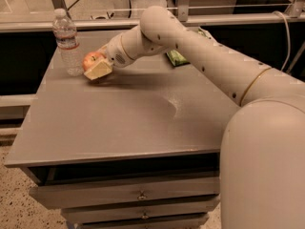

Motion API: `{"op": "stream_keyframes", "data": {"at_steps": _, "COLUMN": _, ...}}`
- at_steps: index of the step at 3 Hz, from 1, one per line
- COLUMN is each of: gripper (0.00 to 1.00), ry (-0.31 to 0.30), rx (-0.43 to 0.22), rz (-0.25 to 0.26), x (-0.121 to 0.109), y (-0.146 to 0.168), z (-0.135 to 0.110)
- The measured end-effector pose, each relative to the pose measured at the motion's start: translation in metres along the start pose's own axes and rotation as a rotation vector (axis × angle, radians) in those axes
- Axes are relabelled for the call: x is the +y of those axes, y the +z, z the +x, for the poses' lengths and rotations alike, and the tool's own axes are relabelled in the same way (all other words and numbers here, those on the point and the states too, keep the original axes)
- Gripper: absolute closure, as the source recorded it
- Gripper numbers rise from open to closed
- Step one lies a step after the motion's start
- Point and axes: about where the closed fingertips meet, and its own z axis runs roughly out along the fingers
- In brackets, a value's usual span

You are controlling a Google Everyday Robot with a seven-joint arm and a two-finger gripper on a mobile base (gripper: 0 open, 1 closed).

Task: Move apple near water bottle

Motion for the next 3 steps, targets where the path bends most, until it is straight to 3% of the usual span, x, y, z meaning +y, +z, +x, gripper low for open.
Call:
{"op": "stream_keyframes", "data": {"at_steps": 1, "gripper": 0.23, "ry": 0.008, "rx": -0.005, "rz": -0.014, "x": 0.003, "y": 0.006, "z": 0.001}}
{"op": "stream_keyframes", "data": {"at_steps": 2, "gripper": 0.02, "ry": 0.013, "rx": -0.007, "rz": -0.015, "x": 0.005, "y": 0.007, "z": 0.001}}
{"op": "stream_keyframes", "data": {"at_steps": 3, "gripper": 0.00, "ry": 0.009, "rx": -0.005, "rz": -0.005, "x": 0.008, "y": -0.004, "z": 0.002}}
